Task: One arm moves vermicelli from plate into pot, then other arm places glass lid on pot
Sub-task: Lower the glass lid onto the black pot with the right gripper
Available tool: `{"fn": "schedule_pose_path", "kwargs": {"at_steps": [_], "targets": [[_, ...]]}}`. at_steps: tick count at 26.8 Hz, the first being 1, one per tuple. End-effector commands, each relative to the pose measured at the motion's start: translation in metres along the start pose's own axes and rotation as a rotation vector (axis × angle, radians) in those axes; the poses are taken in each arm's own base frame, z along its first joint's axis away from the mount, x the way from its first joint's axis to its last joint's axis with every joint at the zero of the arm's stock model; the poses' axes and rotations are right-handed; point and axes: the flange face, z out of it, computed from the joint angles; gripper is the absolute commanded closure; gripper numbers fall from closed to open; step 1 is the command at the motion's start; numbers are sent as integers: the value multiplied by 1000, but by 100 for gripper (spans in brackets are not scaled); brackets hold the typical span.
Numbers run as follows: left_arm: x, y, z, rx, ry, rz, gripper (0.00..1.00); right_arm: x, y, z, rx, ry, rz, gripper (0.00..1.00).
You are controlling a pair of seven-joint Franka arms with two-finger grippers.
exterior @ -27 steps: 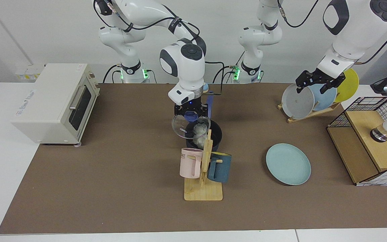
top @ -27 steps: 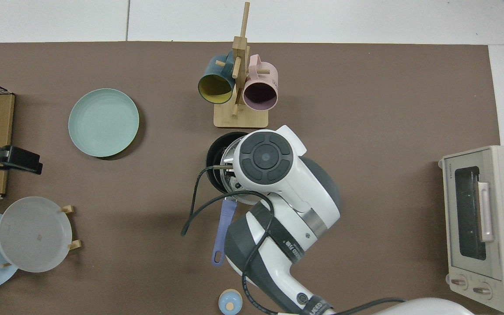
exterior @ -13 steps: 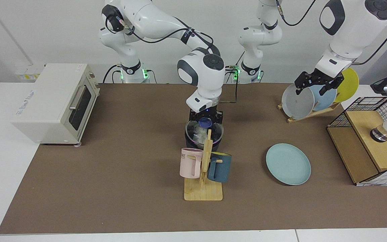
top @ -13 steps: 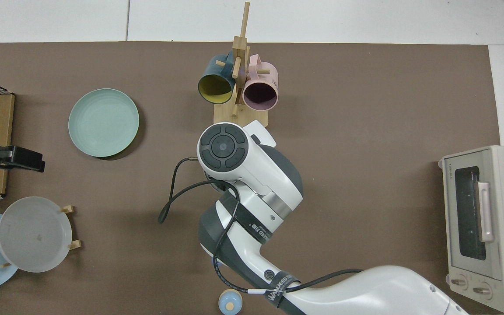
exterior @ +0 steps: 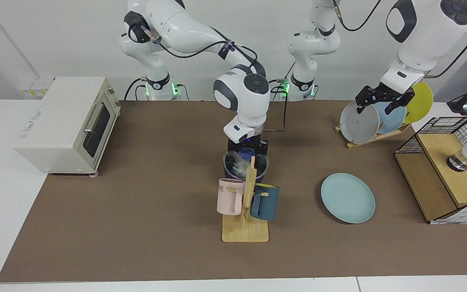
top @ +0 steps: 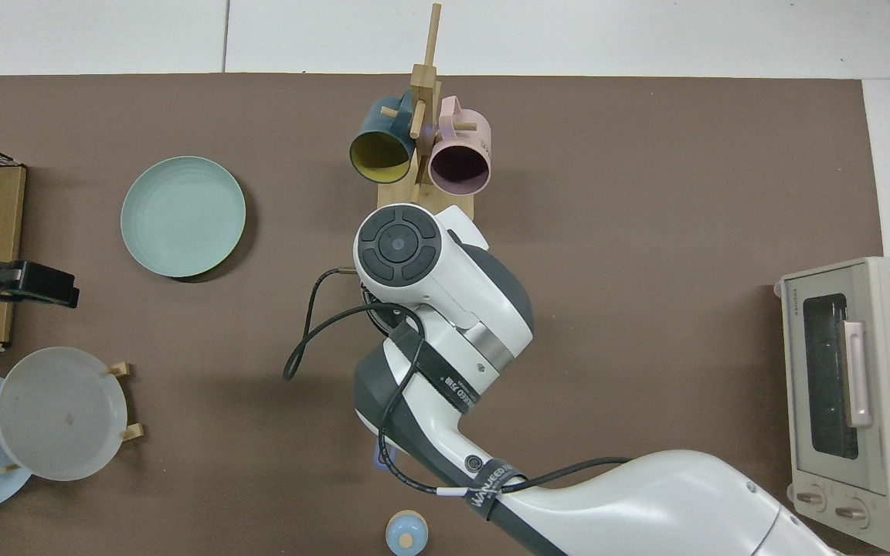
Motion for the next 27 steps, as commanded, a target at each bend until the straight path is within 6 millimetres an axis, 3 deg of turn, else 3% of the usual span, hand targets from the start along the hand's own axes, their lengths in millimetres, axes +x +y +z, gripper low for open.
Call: {"fn": "schedule_pose_path", "kwargs": {"at_steps": [1, 10, 27], "targets": [[-8, 0, -1, 1, 6, -1, 0, 7, 0, -4, 0, -4, 27, 100], [-6, 13, 0, 2, 4, 21, 0, 6, 0, 0, 7, -28, 35, 100], [-6, 13, -1, 2, 6, 22, 0, 7, 4, 4, 30, -89, 69, 100]]}}
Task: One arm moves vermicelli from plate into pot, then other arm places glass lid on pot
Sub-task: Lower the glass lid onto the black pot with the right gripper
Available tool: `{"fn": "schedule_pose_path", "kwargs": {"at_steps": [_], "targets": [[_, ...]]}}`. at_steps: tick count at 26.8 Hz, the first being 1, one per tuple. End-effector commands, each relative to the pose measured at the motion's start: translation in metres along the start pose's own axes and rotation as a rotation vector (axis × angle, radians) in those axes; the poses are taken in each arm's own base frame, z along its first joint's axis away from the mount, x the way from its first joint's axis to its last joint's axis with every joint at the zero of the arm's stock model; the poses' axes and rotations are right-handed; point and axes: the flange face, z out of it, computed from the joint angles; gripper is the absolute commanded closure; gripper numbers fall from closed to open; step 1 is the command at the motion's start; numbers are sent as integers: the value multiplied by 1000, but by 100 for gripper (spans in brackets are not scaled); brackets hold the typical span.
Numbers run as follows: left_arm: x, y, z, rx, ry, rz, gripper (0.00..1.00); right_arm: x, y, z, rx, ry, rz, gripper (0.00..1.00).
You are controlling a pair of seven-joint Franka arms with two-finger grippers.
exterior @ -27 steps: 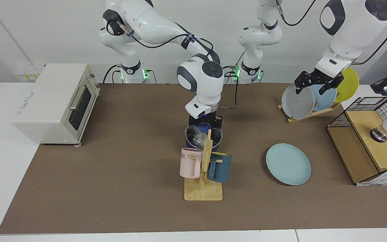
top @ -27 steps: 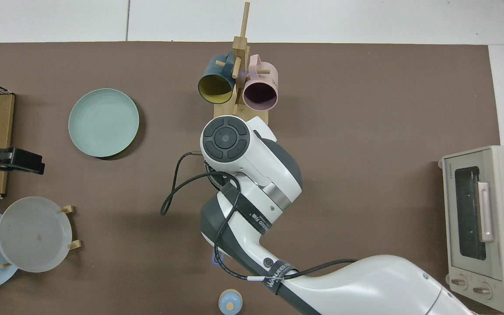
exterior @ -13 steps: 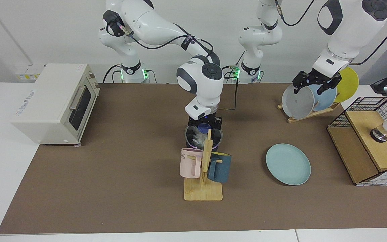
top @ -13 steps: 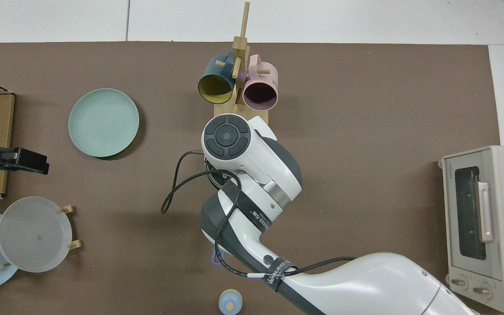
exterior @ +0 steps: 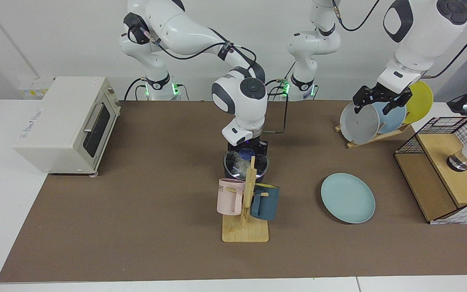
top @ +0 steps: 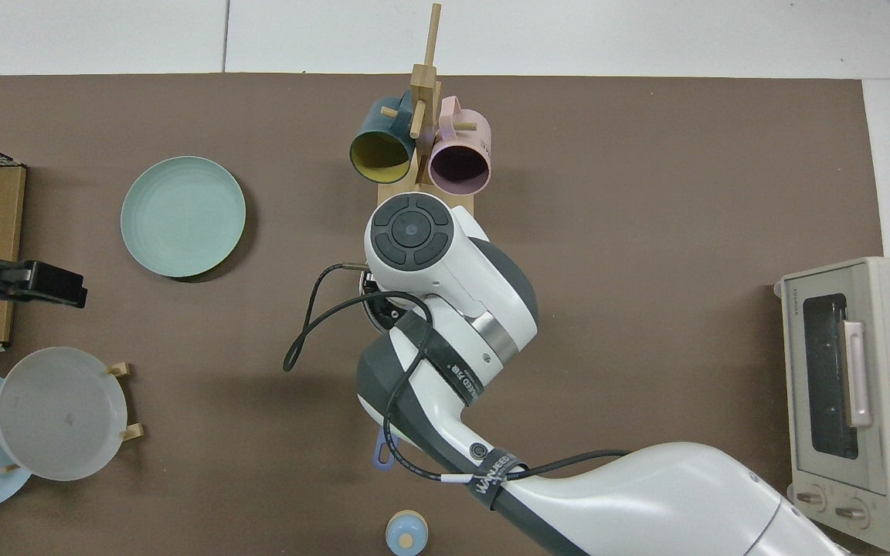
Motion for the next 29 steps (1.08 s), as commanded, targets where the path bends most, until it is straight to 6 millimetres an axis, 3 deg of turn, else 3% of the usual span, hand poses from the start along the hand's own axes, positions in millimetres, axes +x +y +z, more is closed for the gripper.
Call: {"fn": "schedule_pose_path", "kwargs": {"at_steps": [1, 8, 9, 10, 11, 29], "targets": [[-7, 4, -1, 0, 5, 4, 0, 4, 1, -2, 5, -28, 32, 100], [-7, 0, -1, 0, 5, -3, 0, 3, 0, 2, -2, -29, 30, 100], [-7, 0, -1, 0, 5, -3, 0, 3, 0, 2, -1, -30, 30, 84], [-7, 0, -1, 0, 5, -3, 0, 5, 0, 1, 2, -26, 32, 45], [-7, 0, -1, 0, 7, -2, 0, 4, 0, 2, 3, -25, 22, 0], [-7, 3, -1, 0, 7, 3, 0, 5, -2, 1, 0, -17, -5, 0]]}}
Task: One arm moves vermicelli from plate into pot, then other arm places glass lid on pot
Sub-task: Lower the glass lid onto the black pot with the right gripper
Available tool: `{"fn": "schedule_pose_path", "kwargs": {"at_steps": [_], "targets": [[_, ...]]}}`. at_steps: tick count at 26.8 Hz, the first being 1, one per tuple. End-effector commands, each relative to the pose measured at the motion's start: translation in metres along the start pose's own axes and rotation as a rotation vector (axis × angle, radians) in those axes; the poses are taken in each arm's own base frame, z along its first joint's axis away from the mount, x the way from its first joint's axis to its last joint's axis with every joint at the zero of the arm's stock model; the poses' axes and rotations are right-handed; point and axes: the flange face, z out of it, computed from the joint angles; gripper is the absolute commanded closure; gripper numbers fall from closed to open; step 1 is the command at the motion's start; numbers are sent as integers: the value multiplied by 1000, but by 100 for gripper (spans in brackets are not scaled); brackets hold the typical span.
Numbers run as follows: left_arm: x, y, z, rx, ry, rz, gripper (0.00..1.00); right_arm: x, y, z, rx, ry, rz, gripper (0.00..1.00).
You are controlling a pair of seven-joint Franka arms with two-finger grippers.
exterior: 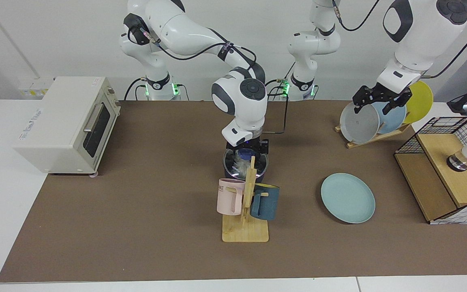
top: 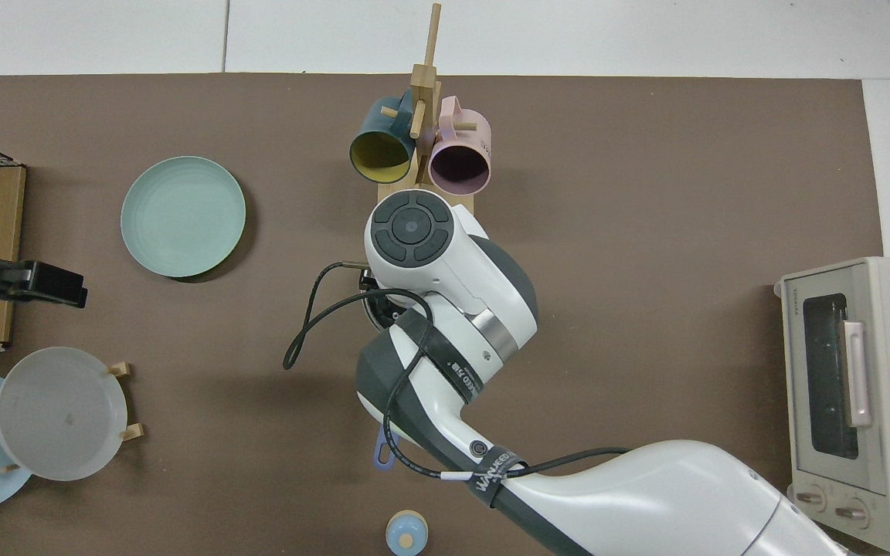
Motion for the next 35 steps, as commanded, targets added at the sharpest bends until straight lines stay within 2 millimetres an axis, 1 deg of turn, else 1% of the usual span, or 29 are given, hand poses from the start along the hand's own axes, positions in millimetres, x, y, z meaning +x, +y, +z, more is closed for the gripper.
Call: {"fn": "schedule_pose_path", "kwargs": {"at_steps": [1, 7, 10, 13, 15, 20, 25, 27, 28, 31, 32, 34, 35], "targets": [[-6, 3, -1, 0, 7, 3, 0, 3, 0, 1, -3, -14, -10, 0], [-6, 3, -1, 0, 7, 3, 0, 6, 5, -1, -13, -17, -40, 0], [-6, 3, 0, 0, 5, 3, 0, 5, 4, -3, -11, -18, -53, 0], [-6, 3, 0, 0, 5, 3, 0, 10, 7, -18, -5, -11, -51, 0], [-6, 3, 0, 0, 5, 3, 0, 11, 9, -24, -17, -19, -65, 0], [-6, 3, -1, 0, 7, 3, 0, 9, 14, -50, -21, -8, -66, 0], [-6, 3, 0, 0, 5, 3, 0, 6, 24, -83, -11, 17, -71, 0], [-6, 3, -1, 0, 6, 3, 0, 3, 28, -101, 1, 35, -73, 0], [-6, 3, -1, 0, 7, 3, 0, 5, 32, -108, 7, 45, -70, 0], [-6, 3, 0, 0, 5, 3, 0, 18, 52, -121, 19, 54, -103, 0], [-6, 3, 0, 0, 5, 3, 0, 22, 59, -128, 31, 56, -115, 0], [-6, 3, -1, 0, 7, 3, 0, 23, 71, -142, 51, 54, -106, 0], [-6, 3, -1, 0, 7, 3, 0, 26, 79, -144, 47, 55, -96, 0]]}}
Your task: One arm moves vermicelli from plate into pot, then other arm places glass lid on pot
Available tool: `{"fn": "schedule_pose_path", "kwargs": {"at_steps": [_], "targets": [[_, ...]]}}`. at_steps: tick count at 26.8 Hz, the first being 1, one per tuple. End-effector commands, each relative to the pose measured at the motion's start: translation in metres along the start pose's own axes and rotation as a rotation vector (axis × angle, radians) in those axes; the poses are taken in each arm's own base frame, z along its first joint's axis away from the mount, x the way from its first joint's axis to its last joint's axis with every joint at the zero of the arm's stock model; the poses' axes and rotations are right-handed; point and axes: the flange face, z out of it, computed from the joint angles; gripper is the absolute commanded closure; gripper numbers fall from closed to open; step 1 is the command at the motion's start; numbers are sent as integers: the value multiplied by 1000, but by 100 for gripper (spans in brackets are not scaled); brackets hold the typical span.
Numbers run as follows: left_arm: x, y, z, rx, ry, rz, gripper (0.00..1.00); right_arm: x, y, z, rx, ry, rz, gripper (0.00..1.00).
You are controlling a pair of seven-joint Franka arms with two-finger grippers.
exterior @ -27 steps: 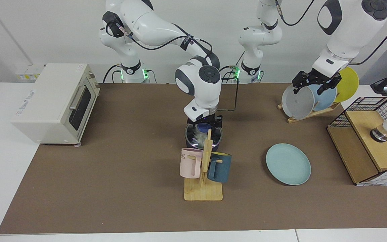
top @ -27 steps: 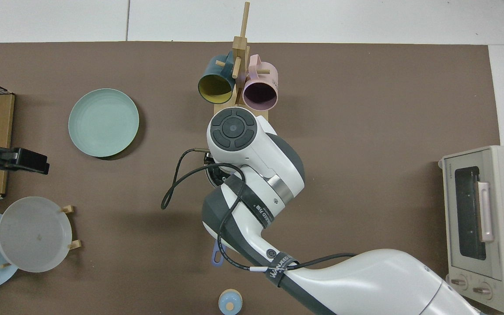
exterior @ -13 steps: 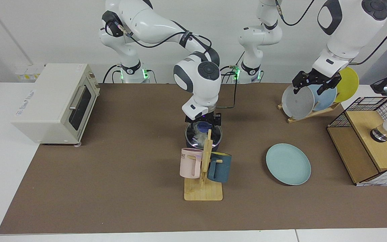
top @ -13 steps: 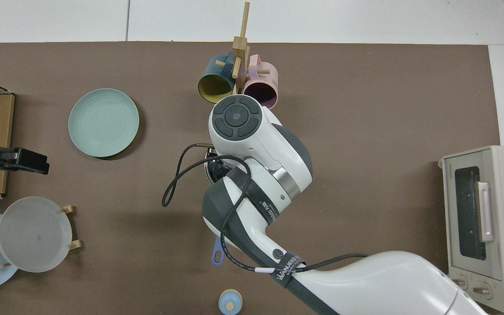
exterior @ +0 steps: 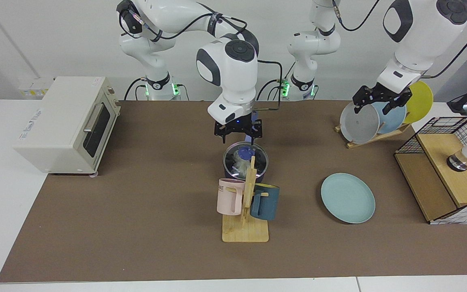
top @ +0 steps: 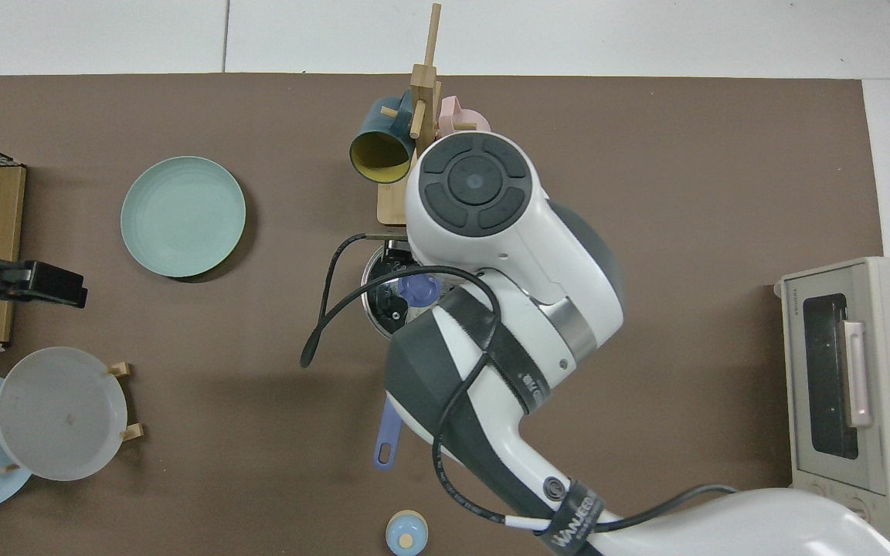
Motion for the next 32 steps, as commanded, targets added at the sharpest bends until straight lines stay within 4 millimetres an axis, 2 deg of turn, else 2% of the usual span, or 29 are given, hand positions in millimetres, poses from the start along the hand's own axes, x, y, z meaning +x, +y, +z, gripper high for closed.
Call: {"fn": "schedule_pose_path", "kwargs": {"at_steps": [1, 4, 7, 15, 19, 26, 32], "targets": [[-6, 3, 0, 0, 5, 3, 0, 10, 46, -21, 9, -14, 3, 0], [-6, 3, 0, 0, 5, 3, 0, 17, 78, -25, 3, -24, 27, 0], [-6, 3, 0, 0, 5, 3, 0, 22, 121, -24, -23, -35, -22, 0], [-6, 3, -1, 0, 6, 3, 0, 36, 218, -48, -47, -45, -114, 0], [-6, 3, 0, 0, 5, 3, 0, 38, 258, -59, -51, -69, -138, 0], [-6, 3, 0, 0, 5, 3, 0, 21, 309, -97, -47, -65, -182, 0], [-6, 3, 0, 0, 5, 3, 0, 14, 351, -119, -42, -55, -220, 0]]}}
